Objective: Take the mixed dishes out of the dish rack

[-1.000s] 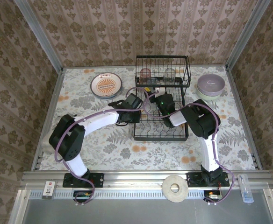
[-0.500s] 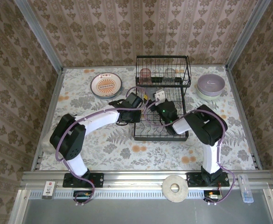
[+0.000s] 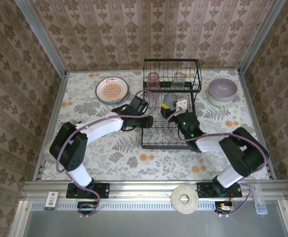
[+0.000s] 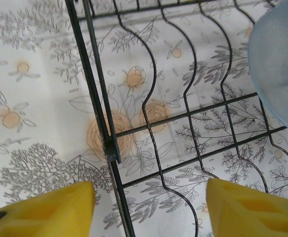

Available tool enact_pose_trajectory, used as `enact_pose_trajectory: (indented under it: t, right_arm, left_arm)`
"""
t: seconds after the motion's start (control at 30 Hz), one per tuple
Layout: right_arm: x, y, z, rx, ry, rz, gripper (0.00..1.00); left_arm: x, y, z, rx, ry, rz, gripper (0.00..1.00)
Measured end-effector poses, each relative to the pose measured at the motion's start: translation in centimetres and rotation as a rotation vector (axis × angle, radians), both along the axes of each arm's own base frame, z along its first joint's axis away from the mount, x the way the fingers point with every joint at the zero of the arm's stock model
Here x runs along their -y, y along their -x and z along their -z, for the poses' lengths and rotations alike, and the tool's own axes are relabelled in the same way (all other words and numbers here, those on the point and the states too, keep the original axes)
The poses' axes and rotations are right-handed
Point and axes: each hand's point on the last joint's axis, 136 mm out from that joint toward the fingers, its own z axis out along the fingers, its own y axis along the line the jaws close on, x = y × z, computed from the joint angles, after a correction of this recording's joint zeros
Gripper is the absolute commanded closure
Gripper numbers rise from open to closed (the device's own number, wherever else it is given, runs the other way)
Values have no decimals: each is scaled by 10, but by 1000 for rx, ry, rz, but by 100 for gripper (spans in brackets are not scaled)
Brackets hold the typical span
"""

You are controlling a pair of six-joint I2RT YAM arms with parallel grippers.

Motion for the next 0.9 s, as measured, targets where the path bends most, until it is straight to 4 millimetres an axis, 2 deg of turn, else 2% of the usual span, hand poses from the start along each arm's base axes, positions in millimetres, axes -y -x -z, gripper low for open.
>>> enact_pose_trajectory:
  t: [0.13, 0.27, 0.37, 0.43, 0.53, 0.57, 0.67, 0.77, 0.9]
  right_arm:
    - [14, 12, -21, -26, -40, 34, 74]
    - [28, 28, -35, -85, -75, 63, 75]
    - [39, 36, -55, -126, -133, 89, 76]
    - [49, 40, -70, -152, -186, 112, 77]
    - [65, 46, -88, -196, -277, 139, 78]
    - [69, 48, -91, -216, -304, 145, 78]
    - [80, 50, -90, -300, -386, 151, 77]
    - [90, 54, -74, -411, -469, 158, 77]
    - [87, 64, -57, -545, -559, 121, 76]
  left_arm:
    - [-4, 0, -23, 99, 26, 36, 22]
    - [-16, 5, -61, 292, 62, 76, 0]
    - [-21, 16, -81, 517, 117, 134, 0]
    - [-21, 30, -80, 650, 150, 194, 0]
    - [-15, 47, -61, 741, 129, 313, 0]
    - [-11, 50, -60, 781, 124, 350, 0]
    - [9, 63, -74, 928, 182, 448, 0]
    - [27, 78, -82, 1035, 246, 535, 3]
    - [50, 94, -91, 1108, 303, 613, 8]
